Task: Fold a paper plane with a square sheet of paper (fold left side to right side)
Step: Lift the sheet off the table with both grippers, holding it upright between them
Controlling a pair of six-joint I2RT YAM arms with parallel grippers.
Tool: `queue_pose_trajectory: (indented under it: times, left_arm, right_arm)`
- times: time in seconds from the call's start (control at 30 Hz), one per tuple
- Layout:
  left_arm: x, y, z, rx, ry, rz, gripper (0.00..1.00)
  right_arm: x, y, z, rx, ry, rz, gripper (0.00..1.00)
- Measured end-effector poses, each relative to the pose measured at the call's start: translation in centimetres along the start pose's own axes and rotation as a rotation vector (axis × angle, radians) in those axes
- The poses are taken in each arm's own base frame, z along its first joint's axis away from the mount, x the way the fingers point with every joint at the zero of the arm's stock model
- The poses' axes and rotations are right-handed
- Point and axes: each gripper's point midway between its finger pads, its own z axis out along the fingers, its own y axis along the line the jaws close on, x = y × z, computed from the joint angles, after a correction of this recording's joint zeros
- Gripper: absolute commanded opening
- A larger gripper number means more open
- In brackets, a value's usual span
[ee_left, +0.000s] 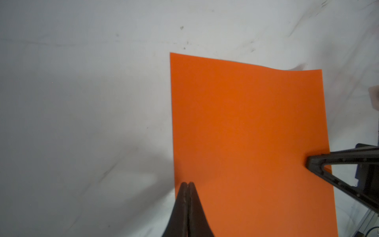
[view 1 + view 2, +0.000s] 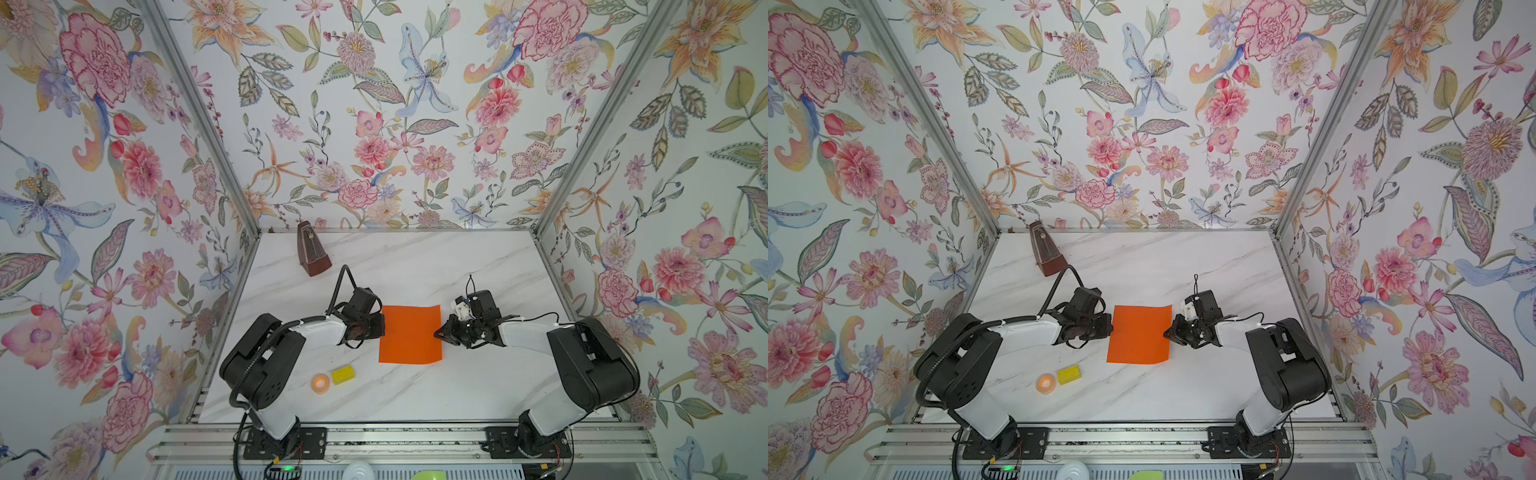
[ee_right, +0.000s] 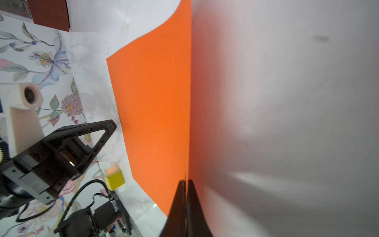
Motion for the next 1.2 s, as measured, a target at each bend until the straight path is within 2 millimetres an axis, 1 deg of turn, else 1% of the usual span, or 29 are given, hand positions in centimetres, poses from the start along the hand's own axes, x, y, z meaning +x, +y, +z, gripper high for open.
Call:
queue_pose_trajectory:
  times: [0.07,0.1,0.17,0.2,0.23,0.27,0.3,0.33,0.43,0.53,0.67,0.77,0.83,0.93,1.0,1.07,1.2]
  left_arm:
    - [-1.4,-1.1,-2.2,0.028,-0.070,0.022,0.38]
    - [-2.3,-1.9,-3.5,0.051,-0.115,0.037,0.44]
    - [-4.4,-3.6,-6.6,0.104,-0.224,0.066,0.51]
    - [-5.1,-4.3,-7.9,0.127,-0.268,0.081,0.54]
    - [-5.9,-5.0,-9.3,0.151,-0.321,0.096,0.61]
    - [-6.5,-5.6,-10.5,0.177,-0.369,0.110,0.70]
    - [-6.9,-6.0,-11.6,0.199,-0.411,0.125,0.77]
    - [-7.2,-6.4,-12.7,0.222,-0.452,0.136,0.79]
    - [-7.7,-7.3,-15.3,0.289,-0.552,0.167,0.81]
    - [-7.8,-8.2,-17.1,0.361,-0.640,0.205,0.78]
    - [-7.3,-9.6,-19.1,0.481,-0.732,0.270,0.76]
    - [-7.2,-11.3,-20.8,0.577,-0.793,0.328,0.76]
    - [-7.3,-12.6,-22.3,0.635,-0.843,0.371,0.78]
    - [-7.0,-14.3,-24.4,0.712,-0.907,0.440,0.80]
    - [-6.6,-15.1,-25.2,0.750,-0.928,0.475,0.80]
    - [-6.4,-15.8,-25.7,0.780,-0.937,0.503,0.80]
    - [-6.3,-16.7,-25.8,0.822,-0.931,0.539,0.77]
  right_arm:
    - [-1.2,1.6,-1.6,0.025,-0.046,-0.100,0.00]
    - [-1.8,2.6,-2.7,0.039,-0.077,-0.160,0.00]
    - [-2.8,4.9,-5.1,0.065,-0.145,-0.291,0.00]
    - [-3.2,6.0,-6.3,0.078,-0.179,-0.358,0.00]
    - [-3.6,7.3,-7.7,0.092,-0.222,-0.437,0.00]
    - [-3.8,8.6,-9.0,0.107,-0.264,-0.517,0.02]
    - [-3.8,9.6,-10.0,0.118,-0.296,-0.584,0.02]
    - [-3.5,10.8,-11.2,0.128,-0.333,-0.669,0.00]
    - [-2.2,13.8,-14.5,0.130,-0.414,-0.879,0.00]
    - [-1.2,16.2,-17.7,0.121,-0.487,-1.043,0.00]
    - [0.3,18.9,-21.6,0.078,-0.584,-1.195,0.00]
    - [2.0,20.6,-24.2,0.008,-0.642,-1.280,0.00]
    - [3.3,21.5,-25.7,-0.049,-0.675,-1.319,0.00]
    - [4.8,22.4,-27.3,-0.123,-0.702,-1.351,0.00]
    - [5.7,22.9,-28.1,-0.165,-0.716,-1.369,0.00]
    - [6.3,23.2,-28.6,-0.197,-0.722,-1.378,0.00]
    - [7.0,23.5,-29.2,-0.243,-0.726,-1.369,0.00]
